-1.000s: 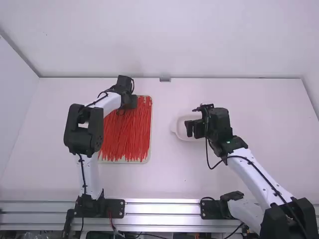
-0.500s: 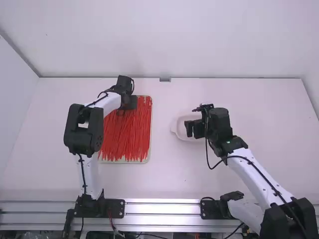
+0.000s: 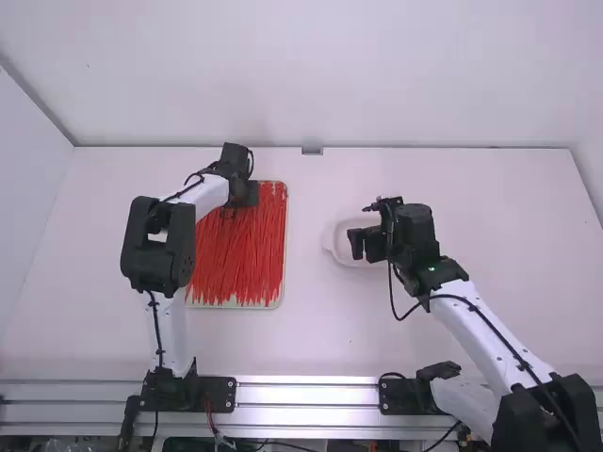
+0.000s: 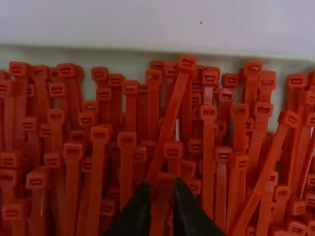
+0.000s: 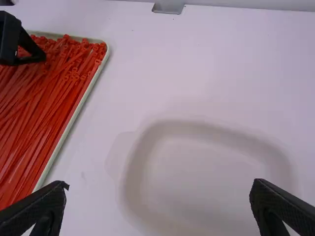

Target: Fasten the cable tie

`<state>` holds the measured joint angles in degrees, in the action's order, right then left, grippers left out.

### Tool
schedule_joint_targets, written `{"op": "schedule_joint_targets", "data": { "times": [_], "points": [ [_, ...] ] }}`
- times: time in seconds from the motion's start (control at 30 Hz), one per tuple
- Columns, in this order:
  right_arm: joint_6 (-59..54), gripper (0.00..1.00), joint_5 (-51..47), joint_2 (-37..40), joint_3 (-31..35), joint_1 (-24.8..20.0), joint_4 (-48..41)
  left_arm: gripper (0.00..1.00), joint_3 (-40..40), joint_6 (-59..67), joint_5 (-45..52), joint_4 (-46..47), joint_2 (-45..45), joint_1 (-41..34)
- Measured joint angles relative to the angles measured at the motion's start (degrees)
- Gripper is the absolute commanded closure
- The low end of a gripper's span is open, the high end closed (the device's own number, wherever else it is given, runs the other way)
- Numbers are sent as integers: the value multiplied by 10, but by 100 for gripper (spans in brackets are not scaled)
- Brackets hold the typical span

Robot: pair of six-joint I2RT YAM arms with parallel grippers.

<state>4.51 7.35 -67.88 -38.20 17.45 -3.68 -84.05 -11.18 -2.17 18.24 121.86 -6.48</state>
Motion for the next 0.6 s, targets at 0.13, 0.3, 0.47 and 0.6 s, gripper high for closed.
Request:
{"op": "schedule_joint_targets", "data": {
  "times": [0.13, 0.3, 0.47, 0.6],
  "points": [
    [0, 1, 0, 0, 0, 0, 0, 85, 0, 0, 0, 0, 0, 0],
    [0, 1, 0, 0, 0, 0, 0, 86, 0, 0, 0, -5, 0, 0],
    [0, 1, 0, 0, 0, 0, 0, 87, 6, 0, 0, -30, 0, 0],
    [0, 1, 0, 0, 0, 0, 0, 88, 21, 0, 0, -36, 0, 0]
  ]
}}
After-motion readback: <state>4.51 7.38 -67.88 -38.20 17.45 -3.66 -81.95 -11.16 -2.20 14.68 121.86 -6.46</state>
